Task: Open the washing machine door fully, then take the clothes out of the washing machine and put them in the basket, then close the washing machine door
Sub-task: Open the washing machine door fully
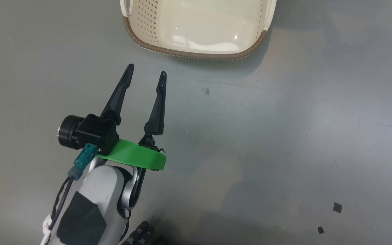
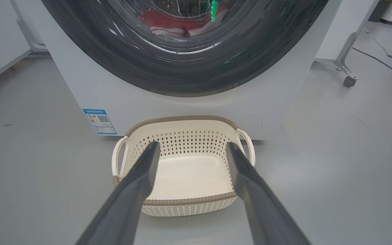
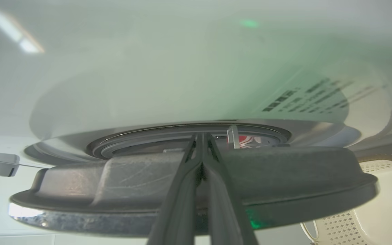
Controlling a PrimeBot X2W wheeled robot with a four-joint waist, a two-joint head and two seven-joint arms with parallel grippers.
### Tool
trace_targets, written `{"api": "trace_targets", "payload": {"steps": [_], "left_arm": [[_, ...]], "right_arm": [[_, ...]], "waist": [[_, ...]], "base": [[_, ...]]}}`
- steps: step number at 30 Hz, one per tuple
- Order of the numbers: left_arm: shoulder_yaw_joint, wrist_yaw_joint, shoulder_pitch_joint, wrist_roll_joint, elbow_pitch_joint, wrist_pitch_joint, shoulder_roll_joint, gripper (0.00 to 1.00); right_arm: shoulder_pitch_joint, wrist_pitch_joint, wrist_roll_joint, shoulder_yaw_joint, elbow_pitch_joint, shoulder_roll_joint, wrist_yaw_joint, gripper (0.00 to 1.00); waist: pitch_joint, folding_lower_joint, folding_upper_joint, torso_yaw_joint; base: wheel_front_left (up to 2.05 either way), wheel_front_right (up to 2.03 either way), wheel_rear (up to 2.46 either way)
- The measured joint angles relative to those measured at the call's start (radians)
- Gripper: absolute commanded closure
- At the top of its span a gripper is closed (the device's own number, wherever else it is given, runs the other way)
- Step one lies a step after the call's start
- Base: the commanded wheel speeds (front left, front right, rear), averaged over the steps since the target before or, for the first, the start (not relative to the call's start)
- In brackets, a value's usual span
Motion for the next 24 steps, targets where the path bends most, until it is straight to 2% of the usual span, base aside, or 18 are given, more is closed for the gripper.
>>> {"api": "trace_targets", "payload": {"steps": [24], "left_arm": [[-0.001,0.010,0.000,-0.004,0.024,0.000,0.000,0.00]], "right_arm": [[0.019,0.123,0.050,0.034,0.112,0.012,0.000,1.00]], "waist": [[-0.070,0.0000,0.0000,-0.019]], "base": [[0.00,0.00,0.00]]}}
